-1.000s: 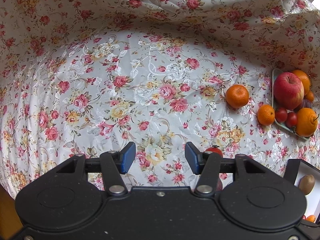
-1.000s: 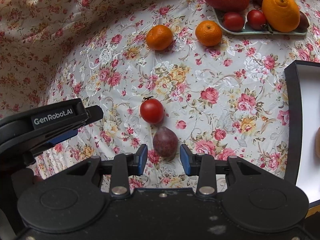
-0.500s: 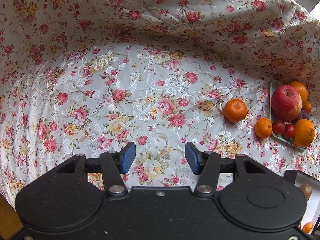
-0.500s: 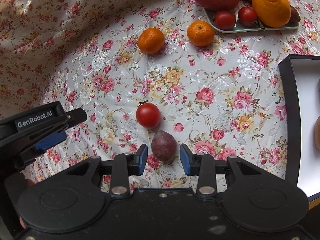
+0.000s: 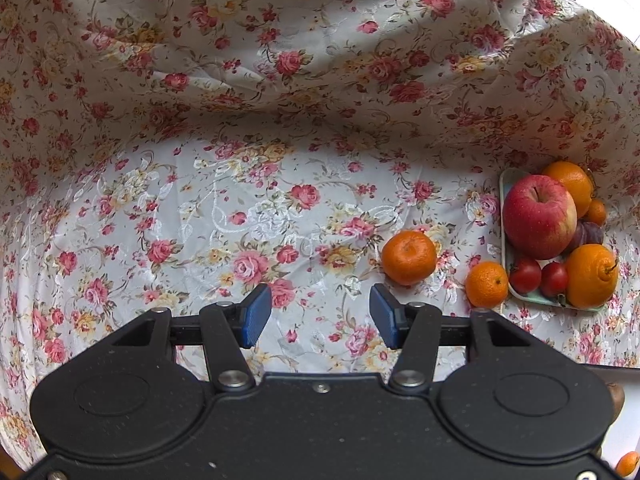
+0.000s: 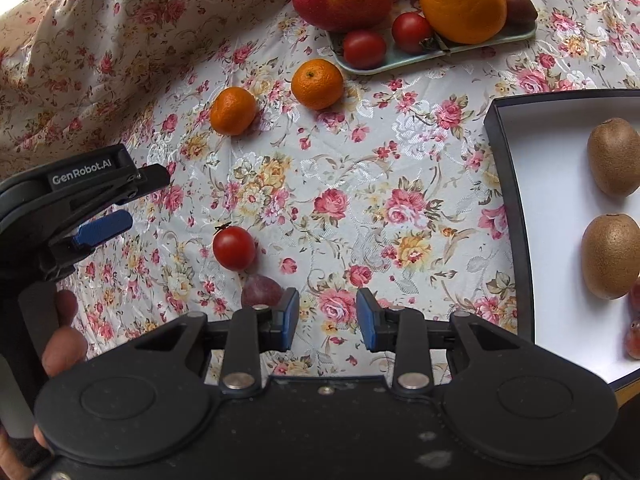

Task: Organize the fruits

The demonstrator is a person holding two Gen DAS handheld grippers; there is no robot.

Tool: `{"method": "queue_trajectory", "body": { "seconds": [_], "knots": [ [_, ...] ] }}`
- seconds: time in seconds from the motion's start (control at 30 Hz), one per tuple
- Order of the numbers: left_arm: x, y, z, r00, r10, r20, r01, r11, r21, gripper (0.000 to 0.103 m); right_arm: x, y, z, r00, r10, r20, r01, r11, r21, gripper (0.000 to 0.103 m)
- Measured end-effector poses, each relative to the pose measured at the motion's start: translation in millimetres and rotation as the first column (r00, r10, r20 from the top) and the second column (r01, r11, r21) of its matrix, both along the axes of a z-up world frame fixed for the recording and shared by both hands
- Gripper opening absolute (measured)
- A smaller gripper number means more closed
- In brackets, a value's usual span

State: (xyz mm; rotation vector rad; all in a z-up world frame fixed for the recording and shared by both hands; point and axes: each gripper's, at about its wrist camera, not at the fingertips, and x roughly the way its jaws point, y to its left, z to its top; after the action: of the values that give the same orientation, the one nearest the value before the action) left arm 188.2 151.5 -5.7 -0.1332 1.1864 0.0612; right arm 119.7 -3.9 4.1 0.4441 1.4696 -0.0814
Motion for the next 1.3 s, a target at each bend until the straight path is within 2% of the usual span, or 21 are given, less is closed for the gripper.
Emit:
{"method": "queue_trajectory", "body": {
  "seconds": [0.17,0.3,0.43,0.5,0.57,0.67,0.73,0.83,0.97,1.1,1.3],
  "knots": [
    [28,-16,0,0.999,-0.012,0.032,0.013,0.999,-0.034,0.059,2,-6,4,1.0,-0.008,0.003,0.008,1.0,0.015,0.034],
    [46,-37,-5,0.999,-0.045,0.03,0.046,0.999,-0.027,0.059,1,-10,10,1.0,-0.005,0.017,0.005,1.0,0.01,0.034],
    [58,-57,-23,0.996,-0.084,-0.008,0.084,0.996,0.025,0.059,-1,-15,15,0.999,0.014,0.04,-0.013,1.0,-0.025,0.034],
    [61,-61,-34,0.994,-0.1,-0.035,0.101,0.995,0.023,0.059,0,-19,18,0.998,0.02,0.055,-0.018,0.999,-0.037,0.034],
    [64,-62,-43,0.993,-0.089,-0.073,0.091,0.995,0.033,0.064,0,-24,21,0.997,0.018,0.069,-0.014,0.998,-0.061,0.034],
    [61,-56,-53,0.991,-0.07,-0.115,0.072,0.997,0.011,0.065,-1,-30,25,0.996,0.018,0.085,-0.009,0.995,-0.097,0.034],
    [55,-52,-59,0.986,-0.063,-0.155,0.07,0.997,0.04,0.065,0,-34,26,0.996,0.005,0.094,0.005,0.995,-0.099,0.034],
    [40,-44,-65,0.983,-0.065,-0.169,0.083,0.991,0.104,0.065,2,-37,27,0.996,-0.021,0.091,0.027,0.997,-0.068,0.034],
    [22,-18,-64,0.982,-0.034,-0.186,0.053,0.994,0.1,0.065,3,-33,26,0.996,-0.039,0.078,0.04,0.999,-0.005,0.034],
    [6,13,-65,0.975,0.018,-0.222,0.0,0.997,0.08,0.065,5,-28,25,0.996,-0.045,0.077,0.045,0.999,-0.008,0.034],
    [-16,38,-60,0.964,0.08,-0.252,-0.049,0.99,0.129,0.061,9,-22,21,0.997,-0.045,0.067,0.044,0.999,0.016,0.033]
  ]
}}
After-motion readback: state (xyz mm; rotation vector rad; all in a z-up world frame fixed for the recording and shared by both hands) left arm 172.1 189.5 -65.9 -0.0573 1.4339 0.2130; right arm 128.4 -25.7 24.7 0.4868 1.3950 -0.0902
